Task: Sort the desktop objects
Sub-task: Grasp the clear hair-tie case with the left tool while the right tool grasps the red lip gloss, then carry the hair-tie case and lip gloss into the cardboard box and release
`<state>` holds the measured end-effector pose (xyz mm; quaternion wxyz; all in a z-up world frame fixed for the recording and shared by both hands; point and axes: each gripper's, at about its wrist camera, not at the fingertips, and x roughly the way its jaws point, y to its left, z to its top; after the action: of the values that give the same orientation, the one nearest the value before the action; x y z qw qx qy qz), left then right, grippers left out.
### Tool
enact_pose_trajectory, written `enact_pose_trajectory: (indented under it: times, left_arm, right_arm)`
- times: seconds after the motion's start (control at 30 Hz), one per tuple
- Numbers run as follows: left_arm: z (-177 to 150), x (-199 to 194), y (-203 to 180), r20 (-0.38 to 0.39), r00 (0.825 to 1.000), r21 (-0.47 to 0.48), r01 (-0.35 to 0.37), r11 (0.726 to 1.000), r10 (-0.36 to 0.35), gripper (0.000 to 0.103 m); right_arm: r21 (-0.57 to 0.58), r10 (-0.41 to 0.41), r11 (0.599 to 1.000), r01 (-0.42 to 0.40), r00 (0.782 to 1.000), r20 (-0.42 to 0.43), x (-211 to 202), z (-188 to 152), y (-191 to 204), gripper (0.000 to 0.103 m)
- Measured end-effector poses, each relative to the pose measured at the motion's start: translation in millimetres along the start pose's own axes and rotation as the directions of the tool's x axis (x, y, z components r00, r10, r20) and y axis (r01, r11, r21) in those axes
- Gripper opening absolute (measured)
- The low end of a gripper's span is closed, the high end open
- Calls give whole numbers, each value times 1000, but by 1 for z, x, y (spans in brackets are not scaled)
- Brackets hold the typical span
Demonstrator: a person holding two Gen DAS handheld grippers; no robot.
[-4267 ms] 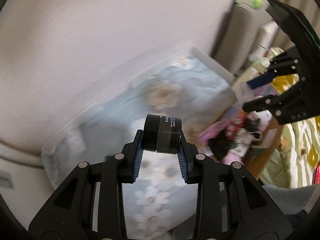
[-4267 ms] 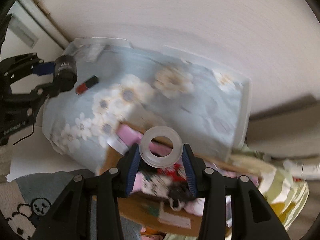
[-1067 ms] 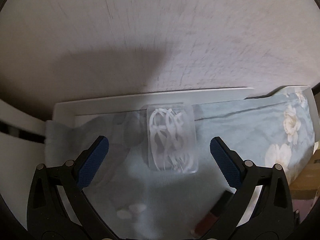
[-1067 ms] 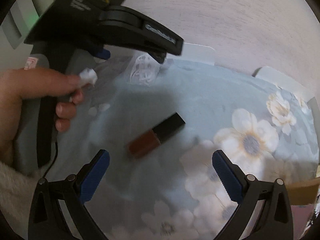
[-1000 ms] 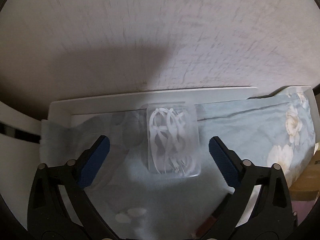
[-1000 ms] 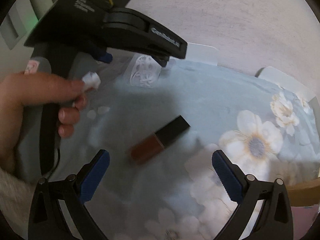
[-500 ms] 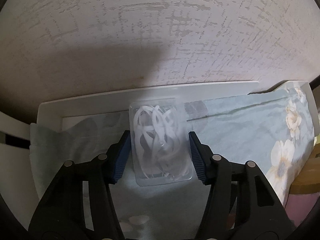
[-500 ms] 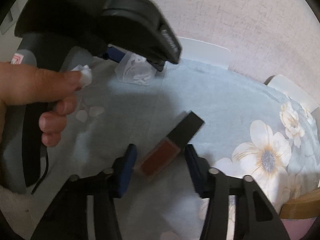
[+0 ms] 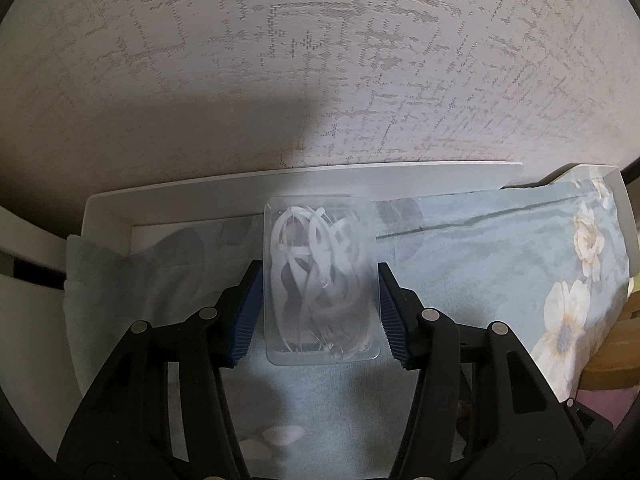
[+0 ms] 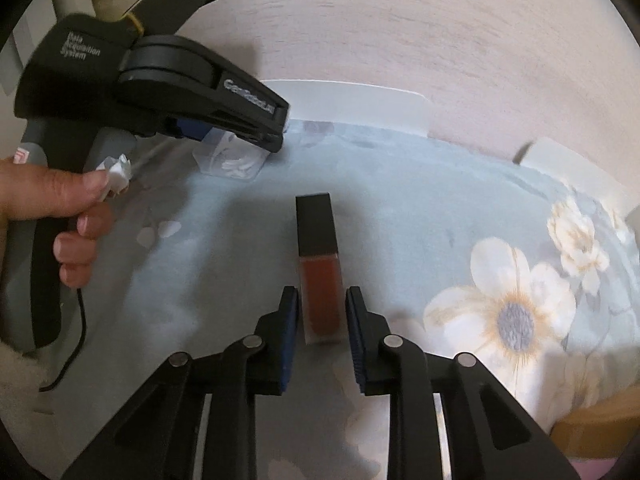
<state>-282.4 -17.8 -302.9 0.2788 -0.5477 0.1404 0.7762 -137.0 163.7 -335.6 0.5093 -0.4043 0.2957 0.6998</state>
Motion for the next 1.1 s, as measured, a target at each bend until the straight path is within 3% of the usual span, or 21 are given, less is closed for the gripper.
enact_pose_trajectory:
  times: [0.23, 0.4, 0.6, 0.8, 0.9, 1.0, 1.07, 1.1]
  left_arm:
    - [-3, -3, -8, 2, 1000, -2, 3, 1000, -3, 51]
    - [1, -11, -3, 5, 1000, -5, 11, 1000, -11, 51]
    - [-9, -36, -9, 25, 999, -20, 28, 999, -27, 51]
    - [-23, -86, -33, 57, 997, -22, 62, 998, -60, 51]
    - [-22, -113, -43, 86, 993, 4, 78, 997, -78, 51]
    - [-29, -142, -70, 110, 989, 45, 91, 995, -95, 51]
    - [-50, -172, -64, 120, 986, 60, 108, 992, -115, 51]
    - [-41, -178, -67, 125, 984, 64, 117, 991, -124, 51]
  right_arm:
    - [-45, 2, 999, -1, 1000, 16, 6, 18, -5, 21]
    - [-28, 39, 999, -38, 997, 61, -15, 21, -19, 18]
    - [35, 74, 997, -75, 996, 41, -33, 26, -41, 18]
    - [93, 106, 989, -114, 991, 84, -96, 39, -72, 18]
    - [98, 123, 986, -135, 985, 120, -139, 27, -59, 18]
    - [112, 159, 978, -177, 975, 156, -184, 20, -87, 18]
    - [118, 156, 977, -177, 974, 166, -210, 11, -113, 18]
    - [121, 152, 977, -174, 974, 169, -222, 5, -126, 18]
